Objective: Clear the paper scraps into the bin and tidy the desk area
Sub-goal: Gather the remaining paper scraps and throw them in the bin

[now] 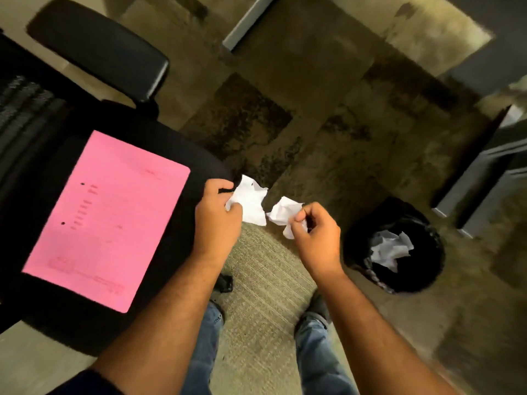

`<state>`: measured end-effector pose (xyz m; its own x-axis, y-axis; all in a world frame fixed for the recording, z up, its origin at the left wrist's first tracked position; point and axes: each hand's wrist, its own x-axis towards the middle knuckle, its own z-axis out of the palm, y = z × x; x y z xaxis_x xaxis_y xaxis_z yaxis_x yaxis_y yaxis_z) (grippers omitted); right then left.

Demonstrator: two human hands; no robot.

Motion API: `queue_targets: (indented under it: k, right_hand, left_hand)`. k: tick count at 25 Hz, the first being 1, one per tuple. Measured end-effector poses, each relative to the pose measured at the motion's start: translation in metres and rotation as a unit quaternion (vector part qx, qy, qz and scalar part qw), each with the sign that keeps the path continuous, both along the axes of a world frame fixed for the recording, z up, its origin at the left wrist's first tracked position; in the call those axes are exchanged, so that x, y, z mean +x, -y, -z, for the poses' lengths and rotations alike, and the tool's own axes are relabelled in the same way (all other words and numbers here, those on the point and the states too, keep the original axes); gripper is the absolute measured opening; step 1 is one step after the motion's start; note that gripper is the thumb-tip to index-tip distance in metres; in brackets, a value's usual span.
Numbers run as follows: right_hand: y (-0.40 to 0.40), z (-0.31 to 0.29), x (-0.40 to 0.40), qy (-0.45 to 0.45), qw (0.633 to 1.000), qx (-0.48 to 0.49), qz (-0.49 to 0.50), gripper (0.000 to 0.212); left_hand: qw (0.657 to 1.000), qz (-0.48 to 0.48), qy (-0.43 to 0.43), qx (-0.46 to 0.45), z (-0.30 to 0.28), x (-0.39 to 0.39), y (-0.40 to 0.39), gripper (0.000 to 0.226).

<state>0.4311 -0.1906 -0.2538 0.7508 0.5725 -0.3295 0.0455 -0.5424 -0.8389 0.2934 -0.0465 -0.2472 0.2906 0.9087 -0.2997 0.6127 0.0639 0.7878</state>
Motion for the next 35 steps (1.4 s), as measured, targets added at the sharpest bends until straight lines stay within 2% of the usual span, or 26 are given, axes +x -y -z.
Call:
queue_targets:
  k: [5,10,14,18,23,26,29,31,35]
  right_hand:
    - [0.106,0.029,0.054,-0.026,0.991,-0.075,0.107,0.013]
    - [0.204,0.055,0.116,-0.057,0.969,-0.148,0.191,0.010]
    - [0.253,0.071,0.160,-0.098,0.952,-0.184,0.225,0.026]
    - [0.304,0.102,0.201,-0.182,0.923,-0.227,0.251,0.043]
    - [0.328,0.137,0.236,-0.300,0.882,-0.191,0.310,0.044]
    - [0.339,0.156,0.250,-0.309,0.884,-0.217,0.275,0.053]
    - [0.342,0.160,0.261,-0.342,0.876,-0.202,0.274,0.054]
    - [0.350,0.154,0.263,-0.356,0.877,-0.173,0.273,0.052]
    - [0.378,0.140,0.261,-0.317,0.896,-0.148,0.273,0.040]
  left_hand:
    - [0.989,0.133,-0.041,-0.046,0.019,0.080,0.077,0.042]
    - [0.959,0.278,-0.051,-0.015,0.035,0.158,0.158,0.021]
    - [0.933,0.353,-0.068,-0.011,0.046,0.208,0.204,0.030]
    - [0.894,0.433,-0.105,-0.035,0.062,0.251,0.254,0.042]
    - [0.849,0.495,-0.169,-0.074,0.092,0.283,0.297,0.060]
    - [0.819,0.530,-0.206,-0.074,0.110,0.294,0.319,0.067]
    - [0.790,0.560,-0.240,-0.062,0.127,0.309,0.331,0.073]
    - [0.771,0.580,-0.257,-0.050,0.137,0.320,0.339,0.075]
    - [0.743,0.606,-0.278,-0.051,0.143,0.336,0.364,0.077]
